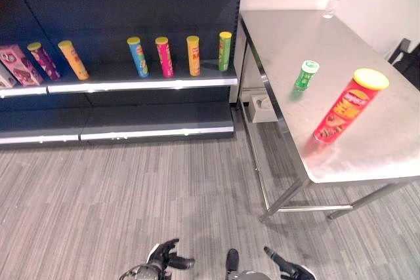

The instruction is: Put the goods on the table back onto the shelves and tidy them up.

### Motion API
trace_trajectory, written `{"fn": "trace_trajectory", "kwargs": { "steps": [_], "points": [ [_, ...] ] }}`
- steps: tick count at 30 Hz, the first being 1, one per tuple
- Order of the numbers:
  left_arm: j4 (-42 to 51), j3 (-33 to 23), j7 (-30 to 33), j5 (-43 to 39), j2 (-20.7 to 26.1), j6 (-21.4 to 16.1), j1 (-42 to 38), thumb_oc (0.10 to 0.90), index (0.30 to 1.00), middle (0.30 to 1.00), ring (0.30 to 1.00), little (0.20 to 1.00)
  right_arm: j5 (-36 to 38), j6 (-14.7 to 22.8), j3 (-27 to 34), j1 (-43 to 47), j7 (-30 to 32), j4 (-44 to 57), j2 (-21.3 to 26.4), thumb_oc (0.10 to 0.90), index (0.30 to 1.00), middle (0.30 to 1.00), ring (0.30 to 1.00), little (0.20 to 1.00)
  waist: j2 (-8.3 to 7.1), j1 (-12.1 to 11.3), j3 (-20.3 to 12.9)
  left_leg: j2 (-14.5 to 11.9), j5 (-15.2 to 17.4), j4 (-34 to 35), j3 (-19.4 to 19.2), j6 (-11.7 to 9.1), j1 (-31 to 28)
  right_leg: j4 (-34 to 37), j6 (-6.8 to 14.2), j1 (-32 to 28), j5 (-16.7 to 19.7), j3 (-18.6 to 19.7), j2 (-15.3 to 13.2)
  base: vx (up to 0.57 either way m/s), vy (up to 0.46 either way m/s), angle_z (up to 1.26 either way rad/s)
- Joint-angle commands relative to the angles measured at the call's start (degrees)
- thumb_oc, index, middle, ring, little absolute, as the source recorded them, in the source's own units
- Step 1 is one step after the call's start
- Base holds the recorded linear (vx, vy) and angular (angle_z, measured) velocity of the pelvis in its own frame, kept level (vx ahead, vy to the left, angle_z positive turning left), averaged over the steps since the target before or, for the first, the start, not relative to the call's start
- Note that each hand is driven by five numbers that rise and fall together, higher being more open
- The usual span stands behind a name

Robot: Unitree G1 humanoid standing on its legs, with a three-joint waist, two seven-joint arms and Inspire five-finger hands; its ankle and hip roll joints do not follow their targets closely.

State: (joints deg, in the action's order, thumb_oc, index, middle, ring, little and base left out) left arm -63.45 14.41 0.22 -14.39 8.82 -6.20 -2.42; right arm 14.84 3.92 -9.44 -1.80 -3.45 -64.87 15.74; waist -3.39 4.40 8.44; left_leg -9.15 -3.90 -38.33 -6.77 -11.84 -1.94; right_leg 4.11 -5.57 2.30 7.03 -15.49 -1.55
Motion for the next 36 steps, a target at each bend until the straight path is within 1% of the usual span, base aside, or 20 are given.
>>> {"fn": "trace_trajectory", "kwargs": {
  "steps": [1, 2, 3, 4, 5, 6, 10, 11, 16, 19, 22, 24, 28, 30, 31, 32, 33, 34, 35, 36],
  "points": [
    [4.37, 0.17, 0.06, -3.62, 3.91, -2.15, -2.5, 0.8, 0.9, 0.9, 0.9, 0.9, 2.23, 0.98, -2.87, 0.98, 0.59, -1.88, 2.52, 0.8, 0.9, 0.9, 0.9, 0.9, -1.43, -0.5, 2.68, -0.45, 0.33, 2.14, -6.48, 4.86, 3.87, 0.89, 10.28, -4.91, -5.13, 1.34, -2.85, 0.22, -0.021, -0.41],
    [4.11, 0.21, 0.04, -3.85, 3.44, -2.23, -2.37, 0.8, 0.9, 0.9, 0.9, 0.9, 2.16, 0.89, -3.16, 0.83, 0.6, -2.17, 2.08, 0.8, 0.9, 0.9, 0.9, 0.9, -1.36, -1.26, 2.82, -0.77, 1.25, 7.54, -7.44, 5.17, 5.56, 0.89, 10.66, -6.21, -5.87, 2.03, -2.8, 0.22, -0.021, -0.45],
    [4.11, 0.22, 0.04, -3.85, 3.45, -2.24, -2.37, 0.8, 0.9, 0.9, 0.9, 0.9, 2.15, 0.89, -3.16, 0.84, 0.6, -2.18, 2.06, 0.8, 0.9, 0.9, 0.9, 0.9, -1.52, -1.29, 2.74, -0.57, 1.06, 7.84, -7.56, 5.23, 5.49, 0.89, 10.69, -6.11, -5.84, 2.08, -2.98, 0.22, 0.026, -0.24],
    [4.31, 0.19, 0.24, -3.85, 3.31, -2.25, -2.28, 0.8, 0.9, 0.9, 0.9, 0.9, 1.68, 0.76, -3.57, 0.81, 0.59, -2.3, 1.99, 0.8, 0.9, 0.9, 0.9, 0.9, -1.43, -1.68, 2.73, -0.35, 1.72, 13.44, -8.04, 5.66, 5.32, 0.89, 11.03, -6.37, -6.27, 2.52, -3.09, 0.19, 0.107, -0.22],
    [4.84, 0.1, 0.71, -3.84, 3.25, -2.32, -2.0, 0.8, 0.9, 0.9, 0.9, 0.9, 0.43, 0.8, -4.35, 1.33, 0.83, -2.12, 2.0, 0.8, 0.9, 0.9, 0.9, 0.9, -0.64, -2.71, 2.71, 1.04, 2.34, 23.57, -6.04, 6.0, 4.93, 0.89, 11.75, -7.06, -7.06, 3.27, -2.73, 0.24, 0.157, -0.28],
    [4.29, 0.2, 0.88, -3.63, 3.12, -2.34, -2.2, 0.8, 0.9, 0.9, 0.9, 0.9, -0.23, 0.78, -4.79, 1.82, 1.13, -2.53, 1.93, 0.8, 0.9, 0.9, 0.9, 0.9, -0.06, -3.09, 2.57, 1.94, 2.31, 29.39, -4.16, 5.67, 4.42, 0.89, 12.16, -7.23, -7.76, 3.7, -2.6, 0.17, 0.131, -0.47],
    [2.52, 0.34, 1.11, -3.39, 2.68, -2.5, -2.34, 0.8, 0.9, 0.9, 0.9, 0.9, -0.51, 1.14, -4.69, 1.98, 1.6, -3.22, 1.43, 0.8, 0.9, 0.9, 0.9, 0.9, 1.08, -3.06, 1.75, 3.06, 2.67, 36.35, -0.63, 5.68, 1.43, 0.89, 12.25, -7.2, -8.45, 4.38, -1.96, 0.11, 0.1, -0.57],
    [-0.68, 0.14, 1.14, -3.12, 2.24, -2.48, -2.38, 0.8, 0.9, 0.9, 0.9, 0.9, 1.53, 1.32, -2.15, 0.54, 2.29, -5.43, 0.17, 0.8, 0.9, 0.9, 0.9, 0.9, 2.26, -1.24, -0.05, 3.52, 2.24, 42.06, -1.49, 5.86, -2.61, 0.89, 12.45, -7.02, -8.22, 5.62, -1.99, 0.15, 0.137, -0.78],
    [-2.13, -0.47, 0.96, -2.69, 2.66, -2.31, -3.01, 0.8, 0.9, 0.9, 0.9, 0.9, 2.83, 0.73, 1.66, -1.16, 3.01, -10.41, -0.15, 0.8, 0.9, 0.9, 0.9, 0.9, 2.67, 0.55, -0.91, 4.03, 3.17, 43.33, -4.04, 6.5, -3.64, 0.89, 13.17, -5.64, -7.3, 7.6, -2.82, 0.07, 0.16, -0.25],
    [-3.37, -1.04, 0.54, -2.3, 3.47, -2.38, -3.5, 0.8, 0.9, 0.9, 0.9, 0.9, 4.29, 0.69, 5.75, -3.13, 3.06, -12.95, 1.33, 0.8, 0.9, 0.9, 0.9, 0.9, 2.29, 1.7, -1.08, 4.71, 4.18, 43.33, -5.93, 7.11, -3.74, 0.89, 14.05, -4.57, -6.4, 9.2, -3.35, 0.0, 0.123, -0.3],
    [-4.09, -1.82, 0.18, -1.69, 4.79, -2.49, -4.07, 0.8, 0.9, 0.9, 0.9, 0.9, 6.86, 0.6, 12.66, -4.82, 3.52, -15.42, 6.05, 0.8, 0.9, 0.9, 0.9, 0.9, 1.6, 3.02, -1.05, 5.32, 5.1, 43.33, -7.61, 7.71, -3.61, 0.89, 15.13, -3.12, -5.22, 10.91, -4.01, -0.02, 0.114, -0.3],
    [-3.82, -2.0, -0.03, -1.36, 5.62, -2.76, -5.05, 0.8, 0.9, 0.9, 0.9, 0.9, 11.23, 0.95, 21.26, -5.41, 4.39, -16.68, 13.57, 0.8, 0.9, 0.9, 0.9, 0.9, 1.12, 3.99, -0.76, 5.87, 5.74, 43.33, -8.68, 8.2, -3.58, 0.89, 16.21, -2.29, -4.36, 11.83, -4.73, -0.03, 0.132, -0.52],
    [-3.32, -1.93, -1.1, 0.82, 6.14, -2.94, -5.44, 0.8, 0.9, 0.9, 0.9, 0.9, 12.79, 2.24, 36.47, -9.63, 7.01, -11.99, 28.73, 0.8, 0.9, 0.9, 0.9, 0.9, 0.54, 5.94, -1.2, 6.85, 6.6, 43.33, -9.45, 8.47, -3.43, 0.89, 17.8, -1.34, -3.4, 12.33, -6.08, -0.02, 0.132, -0.24],
    [-3.15, -1.98, -1.02, 2.42, 6.05, -2.99, -5.0, 0.8, 0.9, 0.9, 0.9, 0.9, 9.73, 3.91, 44.19, -12.13, 10.28, 2.83, 35.96, 0.8, 0.9, 0.9, 0.9, 0.9, 0.46, 7.14, -1.4, 7.21, 7.15, 43.33, -9.72, 8.61, -3.75, 0.89, 18.42, -1.19, -3.11, 12.57, -6.56, -0.02, 0.114, -0.16],
    [-3.51, -1.6, -0.86, 2.61, 5.93, -2.9, -4.89, 0.8, 0.9, 0.9, 0.9, 0.9, 8.32, 6.18, 47.85, -12.09, 12.25, 17.24, 40.63, 0.8, 0.9, 0.9, 0.9, 0.9, 0.22, 7.46, -1.72, 7.33, 7.17, 43.33, -10.31, 8.7, -3.86, 0.89, 18.66, -0.71, -2.47, 12.91, -6.75, -0.03, 0.094, -0.12],
    [-3.59, -1.65, -0.91, 2.56, 6.11, -2.78, -4.6, 0.8, 0.9, 0.9, 0.9, 0.9, 7.82, 7.7, 48.63, -10.97, 12.57, 24.71, 43.81, 0.8, 0.9, 0.9, 0.9, 0.9, 0.02, 7.61, -1.77, 7.41, 7.51, 43.33, -10.66, 8.78, -4.24, 0.89, 18.79, -0.79, -2.49, 13.1, -6.76, -0.03, 0.052, -0.18],
    [-3.59, -1.67, -0.91, 2.58, 6.1, -2.78, -4.63, 0.8, 0.9, 0.9, 0.9, 0.9, 7.75, 7.57, 48.7, -11.0, 12.66, 24.92, 43.72, 0.8, 0.9, 0.9, 0.9, 0.9, -0.01, 7.57, -1.82, 7.42, 7.3, 43.33, -10.72, 8.77, -4.06, 0.89, 18.73, -0.59, -2.3, 13.17, -6.77, -0.01, 0.022, -0.22],
    [-3.42, -1.58, -0.93, 2.46, 6.13, -2.78, -4.31, 0.8, 0.9, 0.9, 0.9, 0.9, 7.76, 9.05, 48.41, -9.89, 12.52, 31.42, 45.05, 0.8, 0.9, 0.9, 0.9, 0.9, -0.16, 7.51, -1.84, 7.46, 7.4, 43.33, -11.06, 8.83, -4.23, 0.89, 18.7, -0.48, -2.1, 13.39, -6.75, 0.0, 0.012, -0.28],
    [-2.63, -1.62, -1.26, 2.45, 6.25, -2.86, -3.58, 0.8, 0.9, 0.9, 0.9, 0.9, 9.15, 12.07, 48.37, -8.13, 10.17, 45.7, 47.41, 0.8, 0.9, 0.9, 0.9, 0.9, -0.38, 7.46, -2.0, 7.42, 7.7, 43.33, -11.43, 8.91, -4.74, 0.89, 18.74, -0.77, -2.23, 13.42, -6.69, -0.01, 0.011, -0.24],
    [-2.61, -1.65, -1.26, 2.47, 6.28, -2.85, -3.59, 0.8, 0.9, 0.9, 0.9, 0.9, 9.1, 11.95, 48.42, -8.17, 10.22, 45.89, 47.3, 0.8, 0.9, 0.9, 0.9, 0.9, -0.46, 7.44, -2.05, 7.44, 7.47, 43.33, -11.47, 8.9, -4.56, 0.89, 18.67, -0.57, -2.04, 13.47, -6.71, 0.01, 0.002, -0.19]
  ]
}}
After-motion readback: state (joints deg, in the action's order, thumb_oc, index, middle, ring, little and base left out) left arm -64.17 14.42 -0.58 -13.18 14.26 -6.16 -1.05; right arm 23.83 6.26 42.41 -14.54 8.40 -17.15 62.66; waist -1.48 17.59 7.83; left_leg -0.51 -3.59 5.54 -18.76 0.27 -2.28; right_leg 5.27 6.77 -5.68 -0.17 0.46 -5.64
